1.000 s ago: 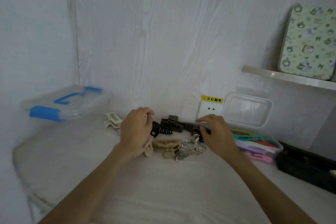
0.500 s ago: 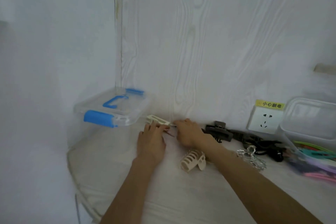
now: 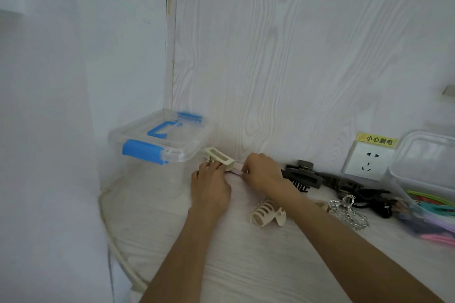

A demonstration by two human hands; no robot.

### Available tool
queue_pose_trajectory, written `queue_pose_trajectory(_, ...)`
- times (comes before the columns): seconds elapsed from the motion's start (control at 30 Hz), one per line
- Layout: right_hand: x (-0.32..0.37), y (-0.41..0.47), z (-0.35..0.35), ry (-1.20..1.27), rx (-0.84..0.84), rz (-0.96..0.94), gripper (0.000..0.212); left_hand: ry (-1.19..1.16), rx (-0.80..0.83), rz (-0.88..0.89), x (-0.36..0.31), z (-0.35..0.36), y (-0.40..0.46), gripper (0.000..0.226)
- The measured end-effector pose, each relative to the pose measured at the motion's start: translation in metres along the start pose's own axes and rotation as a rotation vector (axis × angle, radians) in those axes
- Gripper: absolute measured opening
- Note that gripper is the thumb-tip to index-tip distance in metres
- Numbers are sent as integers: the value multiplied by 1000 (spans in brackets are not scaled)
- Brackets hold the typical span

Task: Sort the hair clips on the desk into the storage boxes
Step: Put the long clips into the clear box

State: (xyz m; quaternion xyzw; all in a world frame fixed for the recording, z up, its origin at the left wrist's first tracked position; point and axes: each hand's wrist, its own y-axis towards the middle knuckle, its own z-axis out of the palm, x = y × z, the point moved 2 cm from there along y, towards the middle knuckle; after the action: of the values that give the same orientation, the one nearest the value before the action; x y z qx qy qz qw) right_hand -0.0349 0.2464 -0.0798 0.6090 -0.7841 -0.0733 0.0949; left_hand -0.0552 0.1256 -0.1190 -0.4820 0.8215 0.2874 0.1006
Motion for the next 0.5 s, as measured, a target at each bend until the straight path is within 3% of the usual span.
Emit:
queue_pose_trajectory(0.17,-1,-6,-1,-171,89,-69,18,-143,-131,-130,-2,-9,-1,26)
queue_pose_trajectory(0.37,-10,-11,-5,337,13,97,22,-128,-237,-233,-5,-25,-3,24)
queue_pose_trajectory(0.5,9,-9,-1,381,41,82,23,-89,-222,-243,-12,-27,-2,30)
